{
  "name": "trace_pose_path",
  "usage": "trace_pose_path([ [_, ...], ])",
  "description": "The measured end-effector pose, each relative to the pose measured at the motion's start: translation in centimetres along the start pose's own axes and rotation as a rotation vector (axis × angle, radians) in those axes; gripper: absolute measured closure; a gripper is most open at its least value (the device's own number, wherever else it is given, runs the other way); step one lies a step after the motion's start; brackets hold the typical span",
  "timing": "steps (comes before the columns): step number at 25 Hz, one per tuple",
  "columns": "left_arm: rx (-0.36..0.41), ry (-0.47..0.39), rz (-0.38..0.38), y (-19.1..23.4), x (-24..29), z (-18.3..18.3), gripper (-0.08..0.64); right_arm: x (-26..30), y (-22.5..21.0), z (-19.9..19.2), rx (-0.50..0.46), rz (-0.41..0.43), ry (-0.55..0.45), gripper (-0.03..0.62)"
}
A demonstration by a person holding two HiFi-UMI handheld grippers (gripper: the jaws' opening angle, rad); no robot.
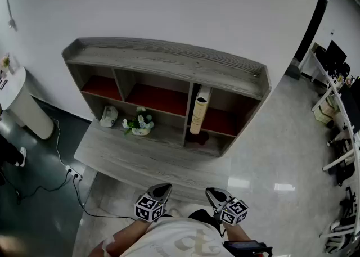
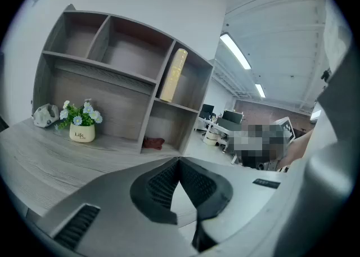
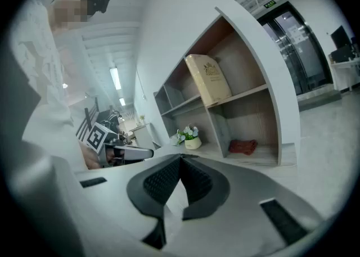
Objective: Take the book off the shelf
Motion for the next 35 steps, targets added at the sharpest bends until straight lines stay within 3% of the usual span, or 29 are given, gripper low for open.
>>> trace_pose_path([
  [14,0.041,0.025,-0.052,-1.4,1.0,-0.3,0.554,-1.3,-0.3,-0.3,0.029,-0.033,-0.04,0.591],
  [21,0.053,0.027,-0.059,-1.5,1.5,0.2,0.554,-1.7,-1.1,-0.4,0.051,-0.079,-0.052,0.589],
  [35,0.055,0.036,-0.048,-1.0,1.8,0.6,0.554,-0.8,-2.0,0.0,0.063,-0.078,-0.057,0.589],
])
Point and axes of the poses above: the fingertips, and each gripper's own axes: x forward along the fingers, y to its left, z out of its top, the point moved 5 cm from there along -x, backward along the fingers, and after that the axes turned 1 degree about y, right-handed, at the moved point
